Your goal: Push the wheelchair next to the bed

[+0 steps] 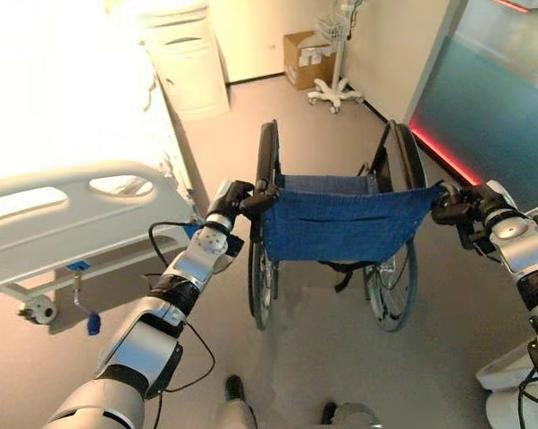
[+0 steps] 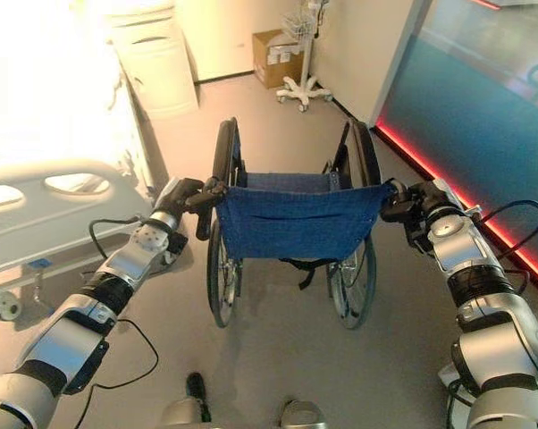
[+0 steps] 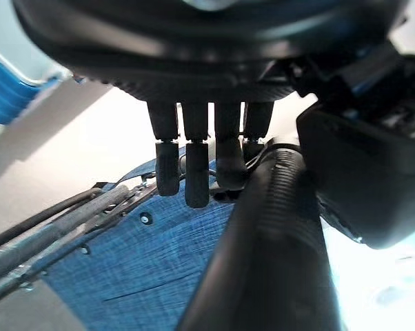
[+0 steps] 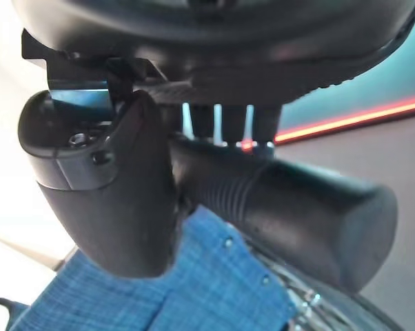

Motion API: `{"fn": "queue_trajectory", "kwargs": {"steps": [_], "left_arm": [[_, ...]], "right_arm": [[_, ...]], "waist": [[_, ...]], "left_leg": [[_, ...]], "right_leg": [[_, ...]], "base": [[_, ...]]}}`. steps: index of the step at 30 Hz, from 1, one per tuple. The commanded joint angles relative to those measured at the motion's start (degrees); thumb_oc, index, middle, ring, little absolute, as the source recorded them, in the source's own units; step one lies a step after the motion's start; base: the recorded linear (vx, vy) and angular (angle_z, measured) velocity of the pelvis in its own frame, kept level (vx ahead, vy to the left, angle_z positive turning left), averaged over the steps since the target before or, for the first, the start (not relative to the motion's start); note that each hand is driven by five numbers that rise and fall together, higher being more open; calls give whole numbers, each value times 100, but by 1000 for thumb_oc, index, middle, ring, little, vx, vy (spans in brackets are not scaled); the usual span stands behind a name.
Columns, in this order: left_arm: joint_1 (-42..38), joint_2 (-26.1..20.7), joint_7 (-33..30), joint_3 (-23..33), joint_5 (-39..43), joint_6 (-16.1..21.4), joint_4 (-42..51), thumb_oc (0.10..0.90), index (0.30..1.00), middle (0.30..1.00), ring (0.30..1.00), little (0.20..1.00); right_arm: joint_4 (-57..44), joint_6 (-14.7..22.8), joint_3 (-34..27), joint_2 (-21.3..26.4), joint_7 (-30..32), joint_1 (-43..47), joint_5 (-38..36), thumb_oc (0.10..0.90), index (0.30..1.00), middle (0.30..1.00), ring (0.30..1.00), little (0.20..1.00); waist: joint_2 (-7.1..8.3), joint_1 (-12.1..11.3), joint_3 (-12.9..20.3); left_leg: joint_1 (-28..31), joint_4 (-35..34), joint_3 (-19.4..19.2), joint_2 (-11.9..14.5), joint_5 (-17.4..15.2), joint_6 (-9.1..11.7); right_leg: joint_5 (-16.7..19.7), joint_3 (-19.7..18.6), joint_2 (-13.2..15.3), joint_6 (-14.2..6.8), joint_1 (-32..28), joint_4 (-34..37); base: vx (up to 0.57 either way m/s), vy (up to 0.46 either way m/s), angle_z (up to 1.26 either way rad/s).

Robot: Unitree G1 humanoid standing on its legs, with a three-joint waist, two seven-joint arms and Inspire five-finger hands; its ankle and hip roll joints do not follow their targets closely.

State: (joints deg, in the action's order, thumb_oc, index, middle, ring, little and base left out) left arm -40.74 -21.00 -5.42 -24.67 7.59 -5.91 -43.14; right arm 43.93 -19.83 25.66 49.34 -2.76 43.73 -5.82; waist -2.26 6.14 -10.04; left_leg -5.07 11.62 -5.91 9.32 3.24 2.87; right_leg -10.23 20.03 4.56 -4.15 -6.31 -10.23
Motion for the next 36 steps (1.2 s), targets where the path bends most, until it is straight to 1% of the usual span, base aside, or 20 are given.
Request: {"fn": "queue_trajectory", "kwargs": {"steps": [1, 3, 4, 7, 9, 11, 12, 13, 15, 18, 19, 20, 22, 23, 24, 26, 29, 32, 34, 36], "left_arm": [[218, -531, 430, -865, -835, 414, 274, 400, 300, 300, 300, 300], [287, -542, 504, -841, -916, 449, 218, 400, 300, 300, 300, 300], [296, -557, 537, -827, -924, 472, 191, 400, 300, 300, 300, 300], [310, -584, 548, -837, -937, 552, 175, 400, 300, 300, 300, 300], [304, -659, 599, -863, -935, 605, 231, 400, 300, 300, 300, 300], [331, -671, 543, -816, -866, 577, 198, 400, 300, 300, 300, 300], [380, -701, 589, -735, -785, 591, 160, 400, 300, 300, 300, 300], [391, -734, 629, -711, -775, 598, 159, 400, 300, 300, 300, 300], [471, -802, 682, -708, -822, 597, 163, 400, 300, 300, 300, 300], [393, -796, 591, -775, -900, 619, 84, 400, 300, 300, 300, 300], [381, -795, 584, -785, -896, 605, 81, 400, 300, 300, 300, 300], [295, -756, 548, -833, -900, 562, 38, 400, 300, 300, 300, 300], [241, -736, 525, -864, -894, 556, 5, 400, 300, 300, 300, 300], [165, -733, 502, -902, -873, 591, -38, 400, 300, 300, 300, 300], [155, -741, 502, -906, -864, 596, -39, 400, 300, 300, 300, 300], [-9, -863, 563, -908, -785, 641, -30, 400, 300, 300, 300, 300], [-114, -902, 625, -902, -692, 583, -9, 400, 300, 300, 300, 300], [-95, -879, 657, -901, -709, 537, 38, 400, 300, 300, 300, 300], [48, -833, 650, -870, -864, 526, 93, 400, 300, 300, 300, 300], [167, -789, 622, -870, -771, 439, 115, 400, 300, 300, 300, 300]], "right_arm": [[-161, 994, 819, -947, -491, 735, 310, 400, 300, 300, 300, 300], [-111, 979, 839, -1089, -386, 685, 256, 400, 300, 300, 300, 300], [-95, 966, 834, -1142, -334, 670, 260, 400, 300, 300, 300, 300], [-96, 919, 844, -1222, -243, 709, 233, 400, 300, 300, 300, 300], [24, 994, 826, -1198, -258, 856, 232, 400, 300, 300, 300, 300], [260, 1167, 846, -1269, -337, 1021, 192, 400, 300, 300, 300, 300], [355, 1250, 794, -1348, -388, 1018, 183, 400, 300, 300, 300, 300], [334, 1252, 775, -1362, -400, 986, 200, 400, 300, 300, 300, 300], [289, 1384, 719, -1373, -469, 760, 252, 400, 300, 300, 300, 300], [335, 1575, 666, -1373, -437, 668, 112, 400, 300, 300, 300, 300], [339, 1591, 646, -1382, -436, 657, 114, 400, 300, 300, 300, 300], [442, 1699, 631, -1436, -415, 673, 126, 400, 300, 300, 300, 300], [538, 1779, 632, -1453, -442, 717, 143, 400, 300, 300, 300, 300], [609, 1867, 651, -1459, -435, 758, 151, 400, 300, 300, 300, 300], [610, 1872, 652, -1460, -428, 760, 151, 400, 300, 300, 300, 300], [513, 1824, 694, -1471, -295, 763, 120, 400, 300, 300, 300, 300], [308, 1581, 757, -1462, -206, 777, 58, 400, 300, 300, 300, 300], [171, 1388, 775, -1432, -223, 795, 34, 400, 300, 300, 300, 300], [61, 1234, 801, -1303, -358, 855, -71, 400, 300, 300, 300, 300], [49, 1197, 813, -1268, -504, 873, -113, 400, 300, 300, 300, 300]], "waist": [[422, -710, -262], [417, -870, -257], [386, -941, -245], [283, -1260, -354], [222, -1464, -390], [227, -1538, -347], [287, -1583, -308], [316, -1595, -269], [411, -1594, -148], [488, -1573, -80], [504, -1573, -77], [484, -1531, -87], [432, -1454, -152], [384, -1331, -245], [383, -1309, -274], [443, -1145, -431], [555, -1053, -454], [614, -1027, -422], [697, -966, -322], [679, -908, -268]], "left_leg": [[331, -100, 465, -162, 117, 176], [231, -238, 541, -750, -271, 20], [135, -347, 597, -955, -270, -14], [-543, -477, 436, -1463, 107, 7], [-978, -447, 189, -1608, 376, 2], [-845, -386, 142, -1590, 219, -149], [-723, -269, 175, -1600, -13, -308], [-673, -261, 184, -1597, -92, -378], [-278, -450, 214, -1529, -256, -591], [-149, -439, 350, -1533, -336, -651], [-148, -422, 364, -1542, -351, -655], [-74, -328, 466, -1464, -469, -643], [25, -279, 563, -1410, -547, -621], [160, -232, 727, -1376, -662, -594], [188, -216, 747, -1377, -694, -591], [345, -145, 845, -1363, -1013, -556], [439, 89, 1028, -1301, -1381, -458], [452, 303, 1166, -1147, -1610, -353], [552, 383, 1296, -815, -1704, -217], [646, 394, 1297, -584, -1672, -153]], "right_leg": [[621, -659, 164, 159, 439, 246], [591, -758, -43, 179, 255, 330], [591, -774, -142, 180, 216, 362], [434, -976, -504, 228, -218, 486], [310, -1048, -673, 285, -419, 445], [228, -1016, -685, 295, -349, 287], [95, -1002, -656, 265, -392, -12], [115, -1020, -656, 233, -388, -54], [619, -898, -509, -92, -206, -963], [981, -986, -349, -283, -55, -1372], [1018, -987, -300, -307, -50, -1344], [1153, -1002, -9, -381, 210, -1120], [1046, -1048, 87, -356, 408, -979], [1211, -1212, 324, -339, 776, -559], [1237, -1227, 358, -346, 802, -526], [1726, -1485, 734, -449, 1273, 168], [2120, -1701, 1062, -614, 1463, 828], [2142, -1789, 1145, -653, 1462, 921], [1897, -1838, 1030, -699, 1462, 710], [1613, -1738, 895, -621, 1511, 360]], "base": [[280, -220, 53], [350, -217, 46], [346, -182, 25], [348, -133, -29], [326, -52, -81], [317, 42, -119], [272, 52, -92], [363, 52, -105], [334, 47, -66], [284, -26, 4], [235, -167, 26], [229, -192, 49], [235, -206, 40], [186, -176, 20], [301, -330, 23], [310, -360, 28], [403, -436, 35], [344, -416, 26], [502, -615, 95], [323, -327, 89]]}}
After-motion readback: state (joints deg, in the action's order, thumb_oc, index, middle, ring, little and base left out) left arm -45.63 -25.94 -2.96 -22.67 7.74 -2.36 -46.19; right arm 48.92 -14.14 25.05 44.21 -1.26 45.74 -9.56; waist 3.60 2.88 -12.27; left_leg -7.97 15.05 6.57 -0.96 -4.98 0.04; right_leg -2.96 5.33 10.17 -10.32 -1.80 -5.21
